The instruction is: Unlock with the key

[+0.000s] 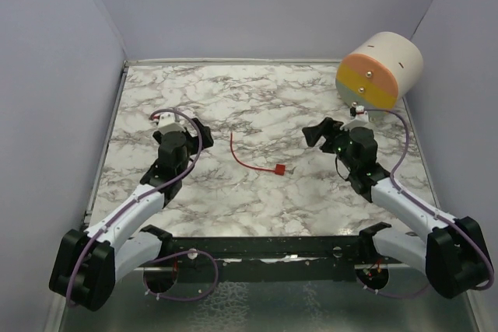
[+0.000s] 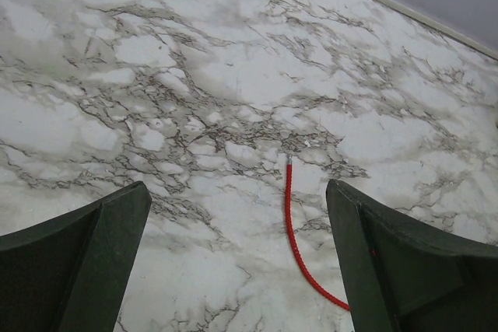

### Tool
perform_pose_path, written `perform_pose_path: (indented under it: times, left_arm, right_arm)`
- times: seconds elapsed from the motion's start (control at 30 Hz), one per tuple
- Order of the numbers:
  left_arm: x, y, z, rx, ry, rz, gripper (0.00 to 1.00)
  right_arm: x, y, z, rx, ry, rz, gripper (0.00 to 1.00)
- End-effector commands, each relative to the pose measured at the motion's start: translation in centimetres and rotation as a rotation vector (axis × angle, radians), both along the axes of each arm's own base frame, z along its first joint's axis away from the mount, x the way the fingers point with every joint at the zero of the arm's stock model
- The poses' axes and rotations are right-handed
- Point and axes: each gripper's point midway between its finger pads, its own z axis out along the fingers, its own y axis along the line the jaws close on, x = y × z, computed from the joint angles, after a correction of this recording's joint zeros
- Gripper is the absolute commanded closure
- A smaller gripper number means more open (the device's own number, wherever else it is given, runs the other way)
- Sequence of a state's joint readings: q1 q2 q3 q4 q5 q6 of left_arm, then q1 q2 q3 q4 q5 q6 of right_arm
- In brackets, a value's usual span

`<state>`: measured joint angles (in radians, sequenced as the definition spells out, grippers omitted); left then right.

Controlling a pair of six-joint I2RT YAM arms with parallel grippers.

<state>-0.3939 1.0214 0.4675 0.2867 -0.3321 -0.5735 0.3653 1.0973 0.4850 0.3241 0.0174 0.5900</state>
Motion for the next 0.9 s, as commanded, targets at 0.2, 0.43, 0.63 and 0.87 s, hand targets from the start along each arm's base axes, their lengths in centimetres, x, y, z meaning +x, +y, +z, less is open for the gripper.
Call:
perform_pose_path:
  times: [0.2, 0.43, 0.63, 0.87]
  left_arm:
    - [-1.3, 3.1, 0.3, -0.018, 0.002, 0.164, 0.01]
    - [-1.4, 2.5, 1.0, -0.053, -0.057, 0.127, 0.01]
    - [-1.5, 2.6, 1.2, -0.046, -0.060, 0.123, 0.01]
    - [-1.5, 2.4, 1.7, -0.053, -0.080, 0.110, 0.01]
  right_arm:
    - [-2.8, -2.5, -3.1, -0.012, 0.076, -0.093, 0.16]
    - [-3.0, -2.6, -4.1, -0.032, 0.096, -0.084, 0.16]
    - [-3.0, -2.7, -4.0, -0.047, 0.107, -0.089, 0.16]
    - [-3.3, -2.9, -3.2, -0.034, 0.064, -0.090, 0.16]
